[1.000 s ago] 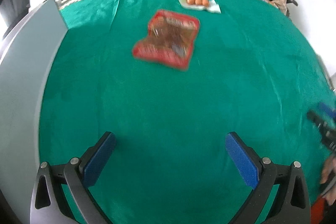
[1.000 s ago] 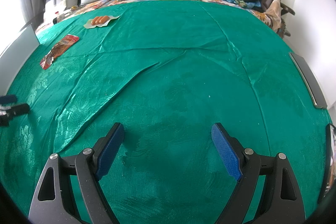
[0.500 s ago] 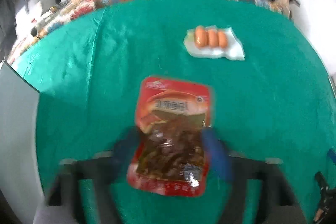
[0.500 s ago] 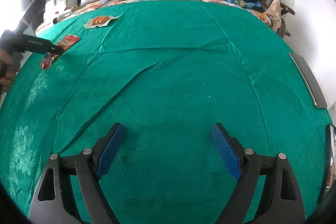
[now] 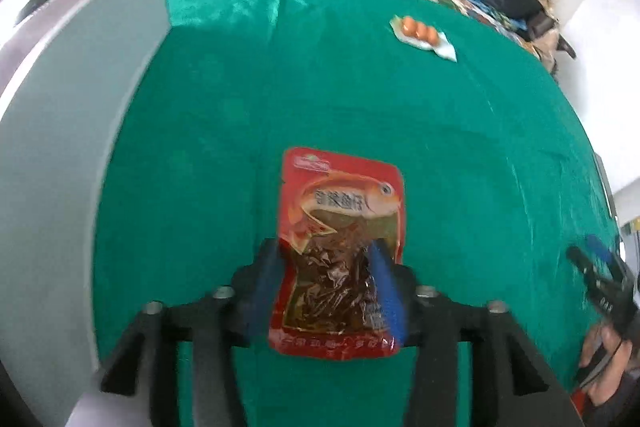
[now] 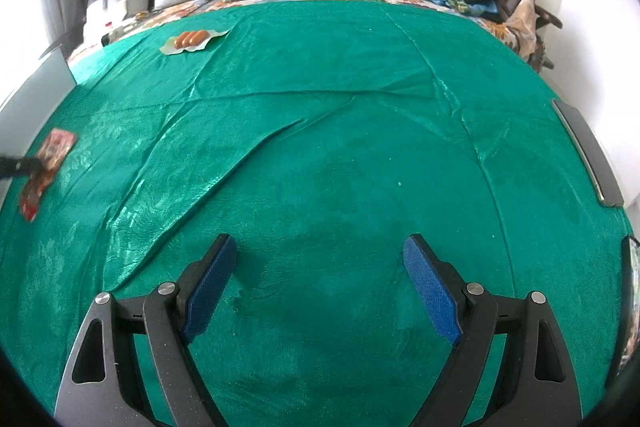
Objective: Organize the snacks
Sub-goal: 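Pull the red fish pack toward the box and open the left tool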
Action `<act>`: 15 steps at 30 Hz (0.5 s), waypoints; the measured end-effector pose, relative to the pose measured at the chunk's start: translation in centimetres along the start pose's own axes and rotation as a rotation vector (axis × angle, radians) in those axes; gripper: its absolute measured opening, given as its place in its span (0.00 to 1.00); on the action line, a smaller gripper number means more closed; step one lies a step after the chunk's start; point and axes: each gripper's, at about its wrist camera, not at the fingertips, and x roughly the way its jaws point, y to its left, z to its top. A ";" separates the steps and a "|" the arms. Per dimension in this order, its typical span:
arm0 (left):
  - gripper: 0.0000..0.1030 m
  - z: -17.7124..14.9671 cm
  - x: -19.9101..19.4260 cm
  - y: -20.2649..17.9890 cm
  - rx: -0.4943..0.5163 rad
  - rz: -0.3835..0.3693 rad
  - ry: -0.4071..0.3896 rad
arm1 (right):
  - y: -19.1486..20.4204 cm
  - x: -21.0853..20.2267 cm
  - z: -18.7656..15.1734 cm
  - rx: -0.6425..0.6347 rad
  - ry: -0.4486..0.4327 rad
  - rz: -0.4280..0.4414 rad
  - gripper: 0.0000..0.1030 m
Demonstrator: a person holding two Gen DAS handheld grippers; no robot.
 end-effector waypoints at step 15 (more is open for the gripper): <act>1.00 -0.9 1.5 -1.3 0.071 0.184 -0.166 | 0.0 0.0 0.0 0.000 0.000 0.000 0.85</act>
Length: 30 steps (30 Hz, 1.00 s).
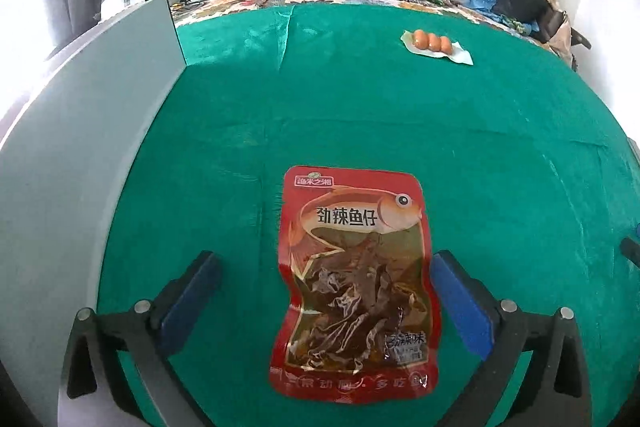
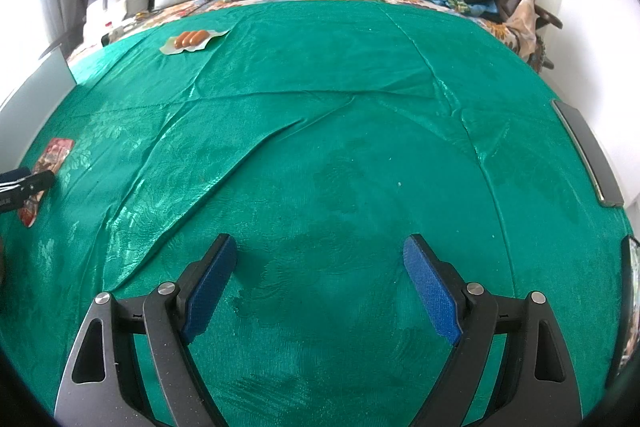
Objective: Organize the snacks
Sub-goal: 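Pull the red fish pack toward the box and open the left tool, then move the right tool over the sausages on white paper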
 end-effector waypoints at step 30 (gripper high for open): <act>1.00 0.0 0.1 -0.2 -0.001 0.000 -0.003 | 14.2 13.3 24.6 -0.557 0.064 0.270 0.85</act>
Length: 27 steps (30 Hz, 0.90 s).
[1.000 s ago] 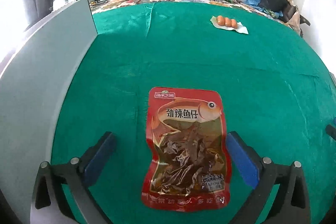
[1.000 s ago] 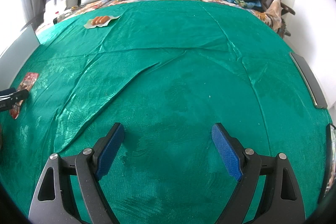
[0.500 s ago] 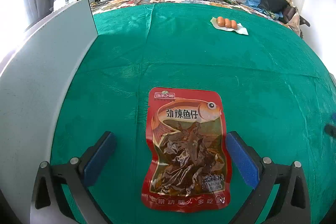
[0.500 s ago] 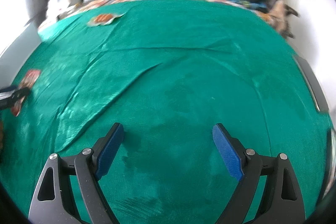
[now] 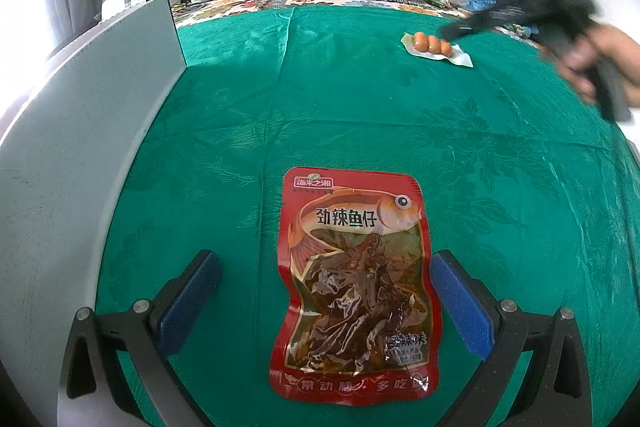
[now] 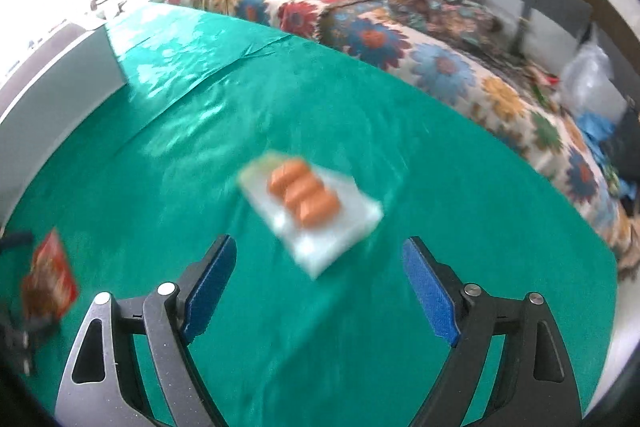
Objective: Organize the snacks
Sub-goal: 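Move the right tool over the sausages on white paper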
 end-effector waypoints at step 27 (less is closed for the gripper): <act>1.00 0.0 0.1 0.0 0.001 0.001 0.000 | -1.0 -9.1 -14.8 0.479 0.312 0.218 0.58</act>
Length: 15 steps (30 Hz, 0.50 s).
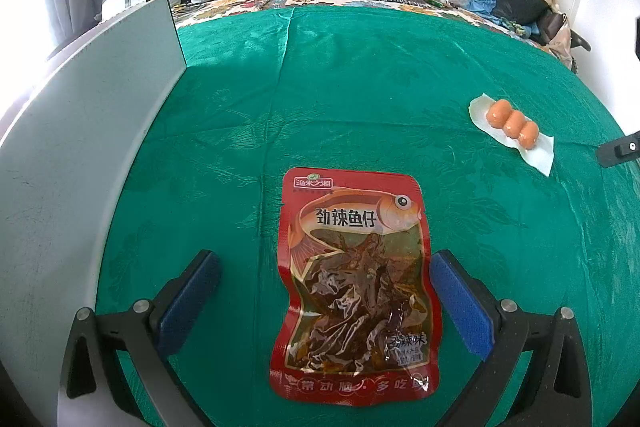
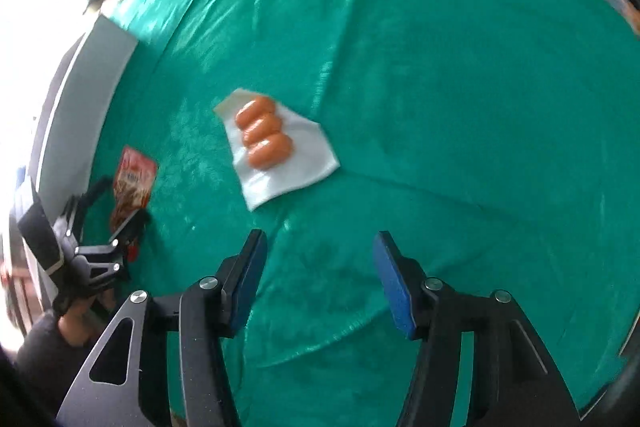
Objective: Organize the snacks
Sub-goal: 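Move the right tool over the sausages on white paper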
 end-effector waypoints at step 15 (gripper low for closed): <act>1.00 0.0 0.0 0.0 0.000 0.000 0.000 | 7.8 5.9 7.0 -0.281 -0.058 -0.180 0.57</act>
